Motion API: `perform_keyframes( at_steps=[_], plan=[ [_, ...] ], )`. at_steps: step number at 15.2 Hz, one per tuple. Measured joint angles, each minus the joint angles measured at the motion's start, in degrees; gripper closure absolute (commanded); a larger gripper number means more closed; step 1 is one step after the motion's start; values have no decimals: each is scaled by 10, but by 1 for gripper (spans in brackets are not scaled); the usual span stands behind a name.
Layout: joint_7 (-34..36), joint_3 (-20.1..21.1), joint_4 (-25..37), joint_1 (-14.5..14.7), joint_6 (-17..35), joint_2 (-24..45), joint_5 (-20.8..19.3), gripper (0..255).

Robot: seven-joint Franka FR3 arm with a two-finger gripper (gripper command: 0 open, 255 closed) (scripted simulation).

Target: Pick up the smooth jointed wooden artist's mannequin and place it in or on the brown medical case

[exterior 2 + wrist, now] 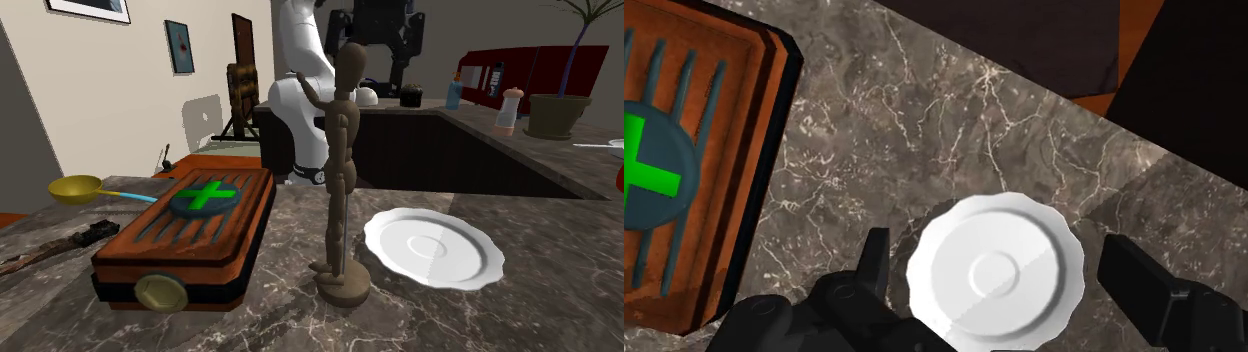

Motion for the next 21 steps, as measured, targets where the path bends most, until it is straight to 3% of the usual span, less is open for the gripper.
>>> perform_keyframes(
  at_steps=[13,21],
  plan=[
    [-122,-79,187,-23,70,189,-32,0],
    [-130,-86,145,-27,124,197,-35,0]
  ],
)
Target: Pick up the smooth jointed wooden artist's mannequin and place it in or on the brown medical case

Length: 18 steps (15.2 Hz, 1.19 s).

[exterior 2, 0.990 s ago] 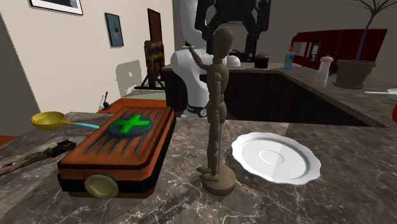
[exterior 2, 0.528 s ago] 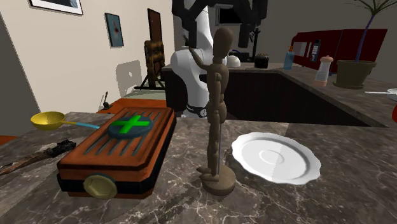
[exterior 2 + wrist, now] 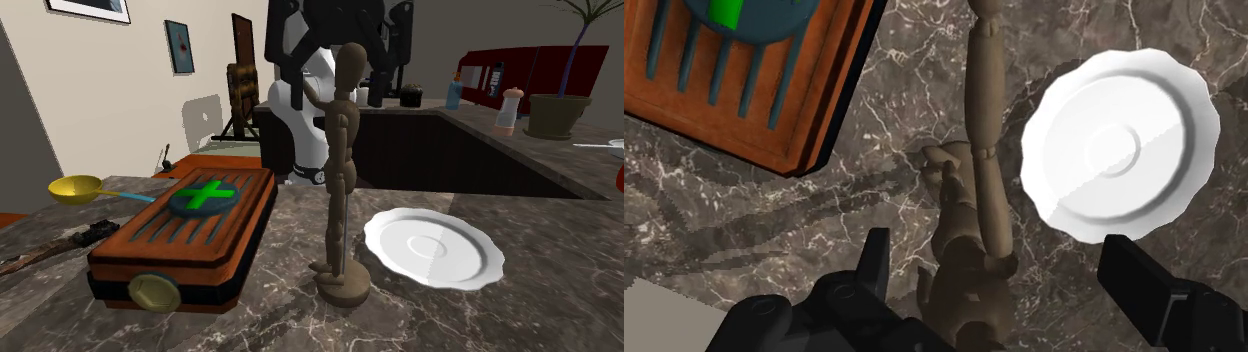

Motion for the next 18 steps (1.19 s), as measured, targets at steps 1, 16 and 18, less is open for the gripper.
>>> perform_keyframes(
  at_steps=[1,16,18],
  plan=[
    [1,0,-2,0,3,0,0,0],
    [1,1,-5,0,5,0,0,255],
    [1,1,-2,1,1,-1,0,255]
  ],
)
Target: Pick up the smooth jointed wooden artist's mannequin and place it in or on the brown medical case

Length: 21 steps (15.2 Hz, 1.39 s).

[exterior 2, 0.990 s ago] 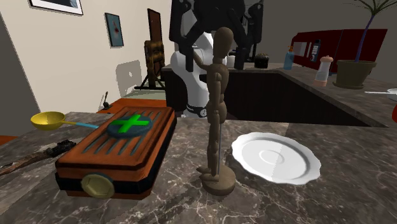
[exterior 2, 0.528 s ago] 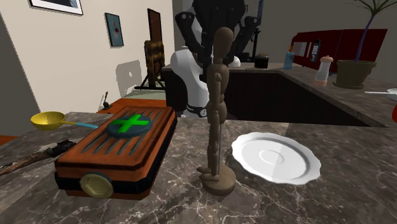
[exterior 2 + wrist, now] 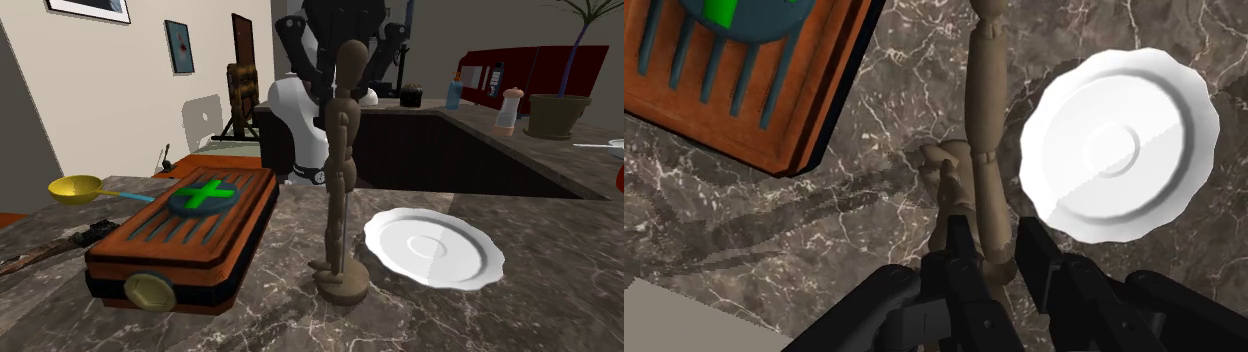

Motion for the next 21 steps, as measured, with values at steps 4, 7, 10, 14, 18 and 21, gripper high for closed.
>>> perform_keyframes(
  at_steps=[4,7,10,14,18,21],
  plan=[
    [1,2,25,1,-27,-2,0,255],
    [-2,1,52,1,-51,2,1,255],
    [-4,1,78,1,-73,5,2,255],
    [-4,3,110,2,-103,7,3,255],
    [-7,2,150,2,-135,15,5,255],
    [-7,3,181,3,-159,22,7,255]
  ],
)
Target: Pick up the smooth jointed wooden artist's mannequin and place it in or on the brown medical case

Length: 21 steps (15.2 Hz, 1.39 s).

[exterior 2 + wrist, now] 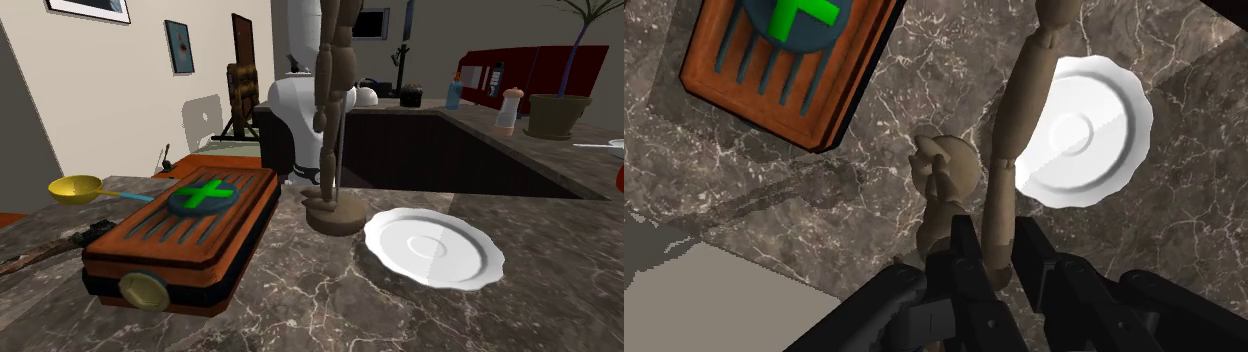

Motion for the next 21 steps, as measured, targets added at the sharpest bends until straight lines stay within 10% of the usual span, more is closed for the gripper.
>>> perform_keyframes(
  at_steps=[21],
  plan=[
    [-120,-63,175,-41,-163,4,-18,255]
  ],
)
